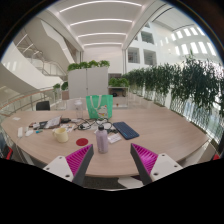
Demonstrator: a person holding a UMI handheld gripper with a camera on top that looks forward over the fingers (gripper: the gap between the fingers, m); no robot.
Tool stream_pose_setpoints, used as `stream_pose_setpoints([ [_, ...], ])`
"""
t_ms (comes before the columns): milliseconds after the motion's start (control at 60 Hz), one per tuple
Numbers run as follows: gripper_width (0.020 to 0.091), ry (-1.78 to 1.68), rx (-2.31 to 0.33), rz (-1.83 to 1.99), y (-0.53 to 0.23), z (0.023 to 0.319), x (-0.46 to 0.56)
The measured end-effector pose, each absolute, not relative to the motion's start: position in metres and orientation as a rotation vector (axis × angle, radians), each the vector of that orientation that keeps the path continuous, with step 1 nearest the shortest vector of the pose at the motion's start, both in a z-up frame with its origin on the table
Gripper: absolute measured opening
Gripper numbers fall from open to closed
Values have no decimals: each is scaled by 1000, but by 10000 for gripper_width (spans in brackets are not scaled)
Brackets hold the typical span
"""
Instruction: Pour water
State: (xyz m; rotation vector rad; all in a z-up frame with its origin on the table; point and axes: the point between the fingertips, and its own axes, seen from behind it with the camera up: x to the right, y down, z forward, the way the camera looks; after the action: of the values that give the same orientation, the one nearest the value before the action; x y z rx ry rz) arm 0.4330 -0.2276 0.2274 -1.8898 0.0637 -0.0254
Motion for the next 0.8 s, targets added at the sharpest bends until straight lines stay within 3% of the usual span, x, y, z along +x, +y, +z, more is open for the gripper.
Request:
stream_pose_setpoints([
  [350,826,55,-1819,9,-20,98,384],
  [517,822,66,-1813,-13,49,73,384],
  [550,779,63,-1816,-2,59,67,382],
  [600,533,43,-1845,7,69,53,381],
  [800,506,44,-1809,26,84,55,374],
])
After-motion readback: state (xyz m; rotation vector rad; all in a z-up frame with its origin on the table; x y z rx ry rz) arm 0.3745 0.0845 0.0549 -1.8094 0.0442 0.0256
